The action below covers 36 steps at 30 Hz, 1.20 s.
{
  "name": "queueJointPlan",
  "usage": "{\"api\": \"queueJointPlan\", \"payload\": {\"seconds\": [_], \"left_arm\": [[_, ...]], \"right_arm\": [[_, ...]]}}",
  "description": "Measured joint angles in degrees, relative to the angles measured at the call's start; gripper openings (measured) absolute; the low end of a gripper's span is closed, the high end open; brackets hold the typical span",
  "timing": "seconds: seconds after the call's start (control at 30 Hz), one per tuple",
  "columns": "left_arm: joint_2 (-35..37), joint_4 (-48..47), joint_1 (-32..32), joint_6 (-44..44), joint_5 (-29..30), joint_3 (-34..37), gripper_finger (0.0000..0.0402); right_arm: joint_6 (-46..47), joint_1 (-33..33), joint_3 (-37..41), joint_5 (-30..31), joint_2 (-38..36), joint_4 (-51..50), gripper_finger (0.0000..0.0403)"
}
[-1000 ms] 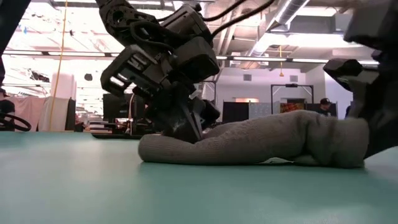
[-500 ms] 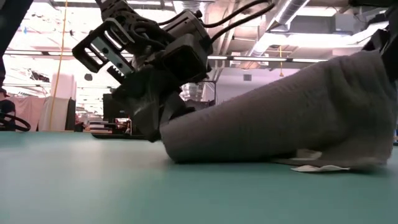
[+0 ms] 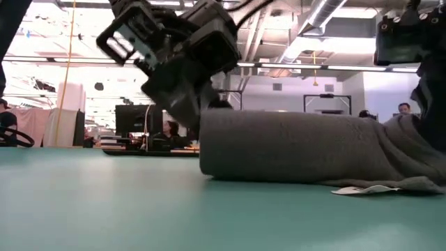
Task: Roll towel into tight, uniform cylinder
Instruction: Roll the gray towel
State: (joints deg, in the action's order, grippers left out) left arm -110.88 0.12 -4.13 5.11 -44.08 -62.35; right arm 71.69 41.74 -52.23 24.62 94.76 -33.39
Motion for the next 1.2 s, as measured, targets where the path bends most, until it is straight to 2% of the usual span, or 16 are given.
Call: {"api": "queueJointPlan", "payload": {"seconds": [0.13,0.3,0.37,0.43,0.5,0.63,0.77,0.93,1.1,1.2], "left_arm": [[4.0,-2.4,0.0,-0.9,1.4,0.0,0.0000],[10.7,-4.8,0.3,4.5,12.7,-0.1,0.0000],[12.7,-2.5,0.0,4.3,13.5,-0.1,0.0000],[14.4,0.5,-2.6,4.8,16.9,-0.2,0.0000],[15.2,0.7,-6.4,9.1,23.4,-0.3,0.0000],[13.8,-0.1,-13.0,19.5,35.9,-0.1,0.0000],[10.8,1.3,-17.0,21.0,46.3,-0.2,0.0000],[7.0,1.6,-18.1,21.2,49.1,-0.1,0.0000],[4.7,2.4,-19.7,23.7,55.3,-0.1,0.0000],[4.6,2.7,-19.8,24.2,55.8,-0.1,0.0000]], "right_arm": [[0.3,0.1,-0.1,-0.8,1.0,0.6,0.0056],[-0.1,-0.4,0.0,-2.0,1.0,0.6,0.0056],[-0.1,-0.9,-0.1,-3.5,0.9,0.7,0.0056],[-0.2,-1.6,0.0,-4.8,1.0,1.3,0.0056],[-1.1,-1.9,0.0,-5.2,1.0,1.8,0.0056],[-1.5,-2.6,0.1,-5.9,1.0,2.6,0.0056],[-2.1,-3.0,0.1,-6.8,1.0,4.0,0.0056],[-2.2,-3.0,0.1,-6.9,1.0,4.2,0.0056],[-3.6,-3.3,0.1,-7.8,1.1,6.2,0.0056],[-4.5,-3.7,0.1,-8.5,1.1,6.5,0.0056]]}}
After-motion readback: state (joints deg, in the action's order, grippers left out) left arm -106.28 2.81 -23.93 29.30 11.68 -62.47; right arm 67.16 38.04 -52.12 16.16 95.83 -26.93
